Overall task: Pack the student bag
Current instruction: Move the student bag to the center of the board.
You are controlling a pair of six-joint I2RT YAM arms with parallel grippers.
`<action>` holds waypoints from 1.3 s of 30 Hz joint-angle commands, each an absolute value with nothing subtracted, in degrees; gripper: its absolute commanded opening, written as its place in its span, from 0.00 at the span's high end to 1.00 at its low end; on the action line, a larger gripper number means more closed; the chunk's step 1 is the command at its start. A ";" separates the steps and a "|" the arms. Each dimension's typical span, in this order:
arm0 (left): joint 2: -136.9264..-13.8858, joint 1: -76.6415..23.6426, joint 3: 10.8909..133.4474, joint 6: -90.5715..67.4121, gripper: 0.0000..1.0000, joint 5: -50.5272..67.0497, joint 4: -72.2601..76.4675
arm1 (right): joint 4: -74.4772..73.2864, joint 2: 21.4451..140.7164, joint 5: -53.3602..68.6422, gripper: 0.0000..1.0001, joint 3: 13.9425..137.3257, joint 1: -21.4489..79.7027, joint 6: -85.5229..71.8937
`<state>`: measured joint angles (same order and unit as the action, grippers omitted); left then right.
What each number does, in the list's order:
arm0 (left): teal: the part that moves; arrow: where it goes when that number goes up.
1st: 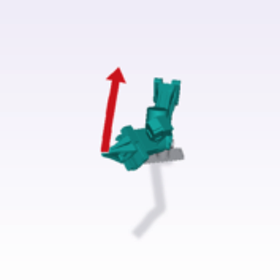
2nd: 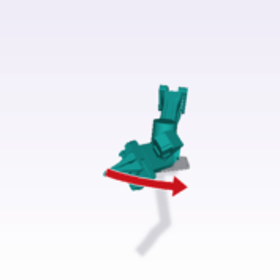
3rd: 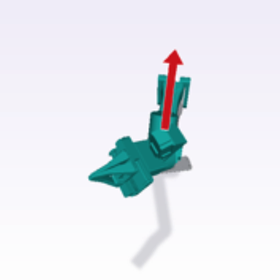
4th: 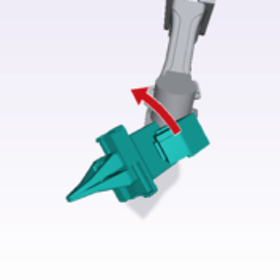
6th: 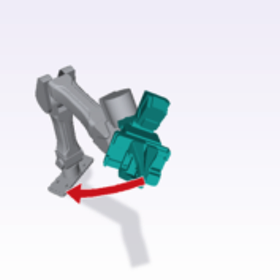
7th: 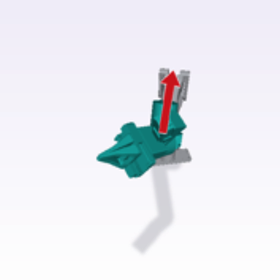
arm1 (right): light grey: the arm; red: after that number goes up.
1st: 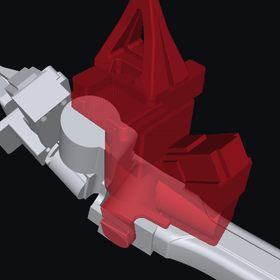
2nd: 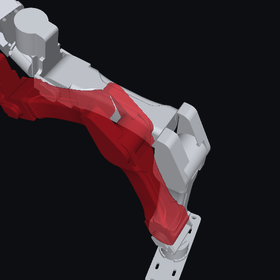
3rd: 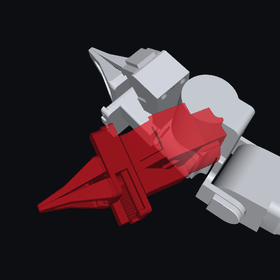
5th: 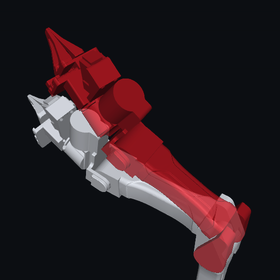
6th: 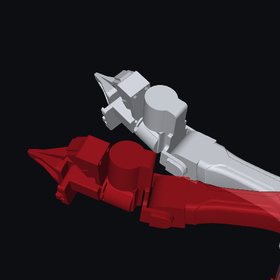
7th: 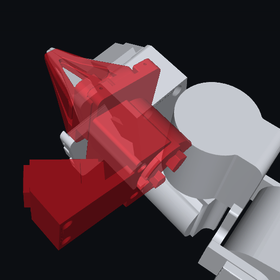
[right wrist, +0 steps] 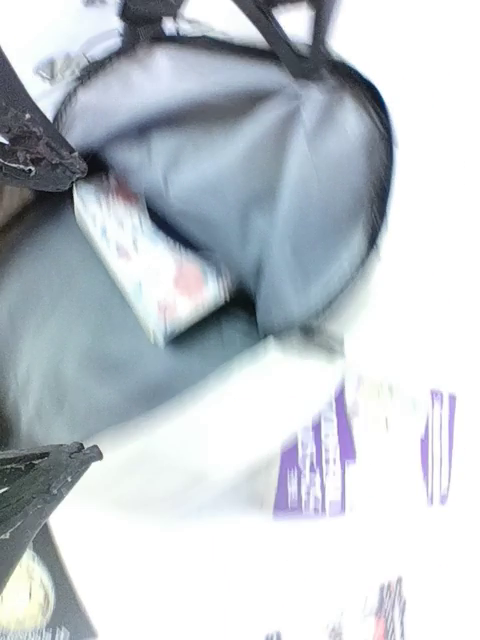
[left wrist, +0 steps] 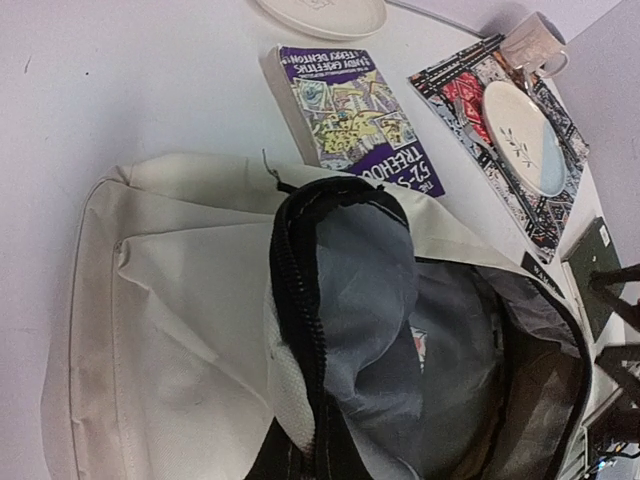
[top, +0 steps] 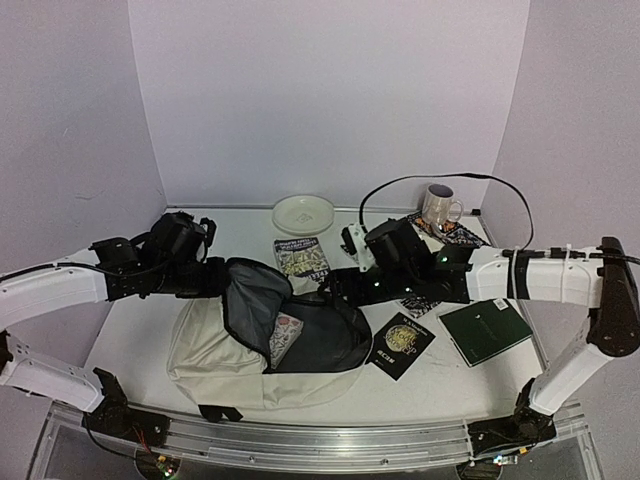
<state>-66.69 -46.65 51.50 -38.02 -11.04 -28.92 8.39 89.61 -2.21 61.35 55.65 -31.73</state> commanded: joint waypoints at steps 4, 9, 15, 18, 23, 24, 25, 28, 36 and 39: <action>-68.23 -45.43 51.90 -38.79 1.00 -16.21 -31.56 | 5.72 95.99 -0.52 0.18 59.07 53.33 -30.12; -70.05 -45.01 52.98 -38.54 1.00 -18.91 -32.26 | 11.18 103.91 6.17 0.20 61.74 56.12 -31.83; -70.69 -43.29 53.62 -38.35 1.00 -23.32 -33.48 | 17.86 112.72 13.52 0.22 69.17 59.84 -34.70; -70.68 -41.54 54.30 -38.81 1.00 -26.50 -35.79 | 19.43 117.35 16.38 0.23 75.31 62.18 -35.23; -70.04 -38.62 55.00 -39.86 0.99 -31.15 -39.30 | 19.91 123.02 19.42 0.23 85.02 65.00 -34.65; -69.96 -38.05 55.01 -40.13 0.98 -32.13 -39.90 | 19.88 123.58 19.72 0.23 86.05 65.18 -34.36; -69.85 -37.37 54.91 -40.20 0.98 -32.57 -40.40 | 19.88 123.59 19.77 0.23 86.52 65.13 -34.09; -70.05 -35.60 54.86 -40.16 0.94 -34.01 -41.13 | 19.79 121.16 17.56 0.19 85.20 65.21 -32.30; -69.82 -35.02 58.87 -37.91 0.71 -29.95 -40.91 | 17.66 107.72 7.47 0.09 74.64 64.46 -26.32; -68.74 -34.99 61.44 -36.55 0.56 -27.32 -40.85 | 16.51 102.16 3.75 0.06 70.52 63.25 -24.90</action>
<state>-70.67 -35.30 55.73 -38.43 -29.43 -41.07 17.92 111.68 10.55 74.31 64.68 -28.63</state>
